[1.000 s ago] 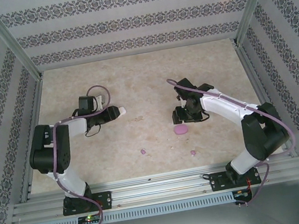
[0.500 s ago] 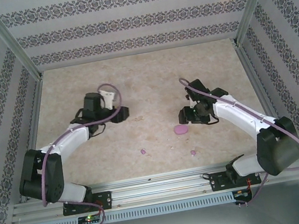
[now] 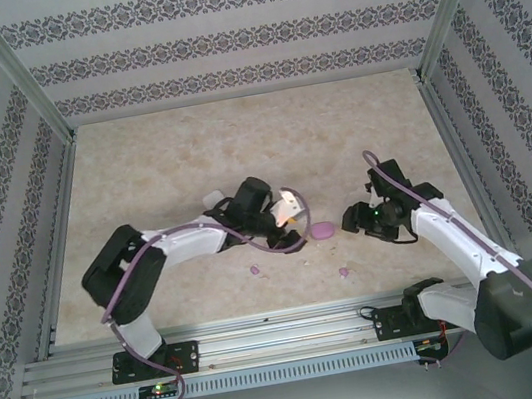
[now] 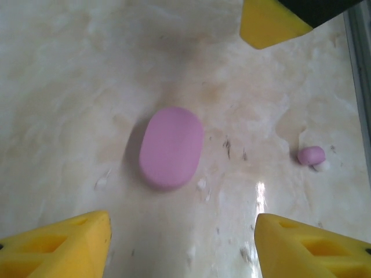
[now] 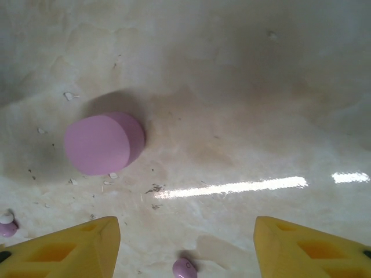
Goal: Insert the wireless bluetooth earbuds into the charging case
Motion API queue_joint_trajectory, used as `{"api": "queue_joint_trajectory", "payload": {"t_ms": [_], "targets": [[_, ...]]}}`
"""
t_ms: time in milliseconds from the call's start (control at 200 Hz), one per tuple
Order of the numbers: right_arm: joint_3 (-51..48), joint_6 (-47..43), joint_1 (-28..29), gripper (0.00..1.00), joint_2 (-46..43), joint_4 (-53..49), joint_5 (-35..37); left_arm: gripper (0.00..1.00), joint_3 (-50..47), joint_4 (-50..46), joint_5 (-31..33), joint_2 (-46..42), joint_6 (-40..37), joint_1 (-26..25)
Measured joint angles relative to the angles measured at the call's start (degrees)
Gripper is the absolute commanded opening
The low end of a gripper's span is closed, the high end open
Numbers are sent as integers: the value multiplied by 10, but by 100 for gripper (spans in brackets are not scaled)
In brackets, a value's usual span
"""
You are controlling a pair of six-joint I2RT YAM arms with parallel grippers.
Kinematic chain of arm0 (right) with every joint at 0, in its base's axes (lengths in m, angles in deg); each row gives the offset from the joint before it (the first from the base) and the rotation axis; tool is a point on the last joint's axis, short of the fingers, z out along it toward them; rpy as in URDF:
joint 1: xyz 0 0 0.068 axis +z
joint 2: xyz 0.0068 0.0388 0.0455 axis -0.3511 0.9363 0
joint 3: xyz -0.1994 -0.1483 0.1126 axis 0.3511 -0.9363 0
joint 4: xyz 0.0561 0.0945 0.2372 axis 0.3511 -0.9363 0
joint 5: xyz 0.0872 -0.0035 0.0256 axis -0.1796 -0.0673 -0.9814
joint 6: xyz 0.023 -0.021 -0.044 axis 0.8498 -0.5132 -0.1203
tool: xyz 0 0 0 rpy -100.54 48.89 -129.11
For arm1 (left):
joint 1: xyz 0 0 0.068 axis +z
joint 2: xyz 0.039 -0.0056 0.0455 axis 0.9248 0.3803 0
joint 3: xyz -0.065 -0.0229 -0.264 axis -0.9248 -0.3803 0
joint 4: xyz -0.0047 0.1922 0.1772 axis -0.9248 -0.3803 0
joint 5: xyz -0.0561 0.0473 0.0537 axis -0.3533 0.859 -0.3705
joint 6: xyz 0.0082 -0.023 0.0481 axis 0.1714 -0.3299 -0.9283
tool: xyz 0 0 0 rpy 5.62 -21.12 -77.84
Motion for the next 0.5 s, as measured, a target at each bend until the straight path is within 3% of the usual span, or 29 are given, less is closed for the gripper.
{"api": "queue_joint_trajectory", "payload": {"t_ms": [255,500], "targets": [[-36,3,-27,64,-46,3,-35,68,141,-62,1,120,-71,-32],[-52,3,-34,64,-23,19,-63,68,176,-110,-2,163,-89,-32]]}}
